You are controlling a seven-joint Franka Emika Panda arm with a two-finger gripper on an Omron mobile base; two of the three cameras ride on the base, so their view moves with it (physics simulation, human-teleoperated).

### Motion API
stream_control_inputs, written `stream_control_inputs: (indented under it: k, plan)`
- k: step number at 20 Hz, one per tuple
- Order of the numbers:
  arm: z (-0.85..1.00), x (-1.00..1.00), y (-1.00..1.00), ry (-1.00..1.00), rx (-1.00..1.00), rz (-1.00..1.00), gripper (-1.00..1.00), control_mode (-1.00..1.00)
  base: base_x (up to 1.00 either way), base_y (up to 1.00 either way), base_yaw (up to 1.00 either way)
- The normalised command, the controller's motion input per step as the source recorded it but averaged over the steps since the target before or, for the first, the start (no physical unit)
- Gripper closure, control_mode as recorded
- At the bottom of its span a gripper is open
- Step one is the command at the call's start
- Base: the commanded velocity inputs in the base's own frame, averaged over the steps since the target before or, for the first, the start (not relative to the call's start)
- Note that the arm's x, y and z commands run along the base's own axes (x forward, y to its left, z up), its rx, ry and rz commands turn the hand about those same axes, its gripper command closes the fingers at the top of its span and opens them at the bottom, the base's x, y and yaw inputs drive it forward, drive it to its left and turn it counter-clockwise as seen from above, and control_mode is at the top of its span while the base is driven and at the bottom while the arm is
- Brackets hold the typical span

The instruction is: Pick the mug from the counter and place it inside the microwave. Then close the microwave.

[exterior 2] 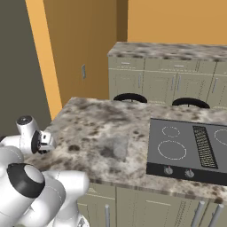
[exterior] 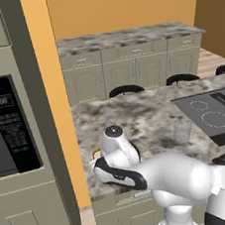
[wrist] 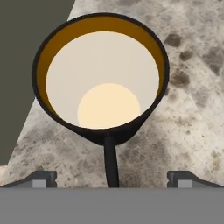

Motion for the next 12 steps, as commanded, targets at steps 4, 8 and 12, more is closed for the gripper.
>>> stream_control_inputs:
  k: [4,8,12]
  plan:
    - [-0.05,0.0,0.0,0.0,0.0,0.0,-1.0,-1.0,0.0,0.0,0.0]
    - [0.0,0.06,0.0,0.0,0.0,0.0,-1.0,-1.0,0.0,0.0,0.0]
    - [0.0,0.11,0.0,0.0,0.0,0.0,-1.0,-1.0,0.0,0.0,0.0]
